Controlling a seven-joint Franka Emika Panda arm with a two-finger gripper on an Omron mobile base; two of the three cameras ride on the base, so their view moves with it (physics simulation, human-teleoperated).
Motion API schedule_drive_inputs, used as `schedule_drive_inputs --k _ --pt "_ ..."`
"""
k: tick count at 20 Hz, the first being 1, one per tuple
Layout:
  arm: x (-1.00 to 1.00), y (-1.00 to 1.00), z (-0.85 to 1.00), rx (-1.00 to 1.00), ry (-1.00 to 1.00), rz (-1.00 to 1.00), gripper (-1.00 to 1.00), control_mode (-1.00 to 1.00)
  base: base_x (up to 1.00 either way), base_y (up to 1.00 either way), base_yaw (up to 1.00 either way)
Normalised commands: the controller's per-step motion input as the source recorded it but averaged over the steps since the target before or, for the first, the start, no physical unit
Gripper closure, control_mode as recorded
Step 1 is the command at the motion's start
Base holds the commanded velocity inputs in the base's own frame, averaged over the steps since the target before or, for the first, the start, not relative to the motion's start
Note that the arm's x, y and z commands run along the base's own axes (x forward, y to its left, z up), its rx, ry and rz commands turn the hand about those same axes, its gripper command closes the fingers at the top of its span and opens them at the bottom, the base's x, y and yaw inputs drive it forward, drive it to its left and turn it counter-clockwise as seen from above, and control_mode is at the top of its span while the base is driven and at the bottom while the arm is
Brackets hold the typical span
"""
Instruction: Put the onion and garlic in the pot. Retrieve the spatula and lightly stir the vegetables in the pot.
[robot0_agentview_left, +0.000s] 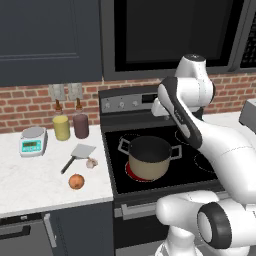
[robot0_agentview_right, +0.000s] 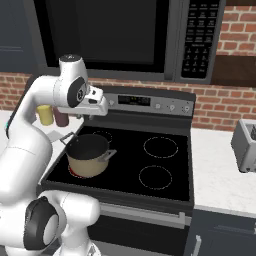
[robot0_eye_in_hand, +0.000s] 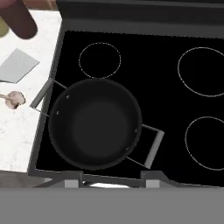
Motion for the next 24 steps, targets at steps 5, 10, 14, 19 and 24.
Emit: schedule_drive_inputs --k 5,10,14,19,24 --pt "-0.1 0.1 -0.03 -0.01 0.02 0.0 -1.0 -1.0 0.0 0.0 0.0" --pt "-0.68 0.64 -0.22 0.0 0.0 0.17 -1.0 -1.0 0.0 0.0 0.0" --pt "-0.65 1.0 -0.42 -0.01 0.08 0.39 -1.0 -1.0 0.0 0.0 0.0" --pt "-0.1 1.0 -0.53 -0.07 0.06 0.32 -1.0 -1.0 0.0 0.0 0.0" --pt "0.16 1.0 -0.37 -0.08 0.07 0.21 -1.0 -1.0 0.0 0.0 0.0"
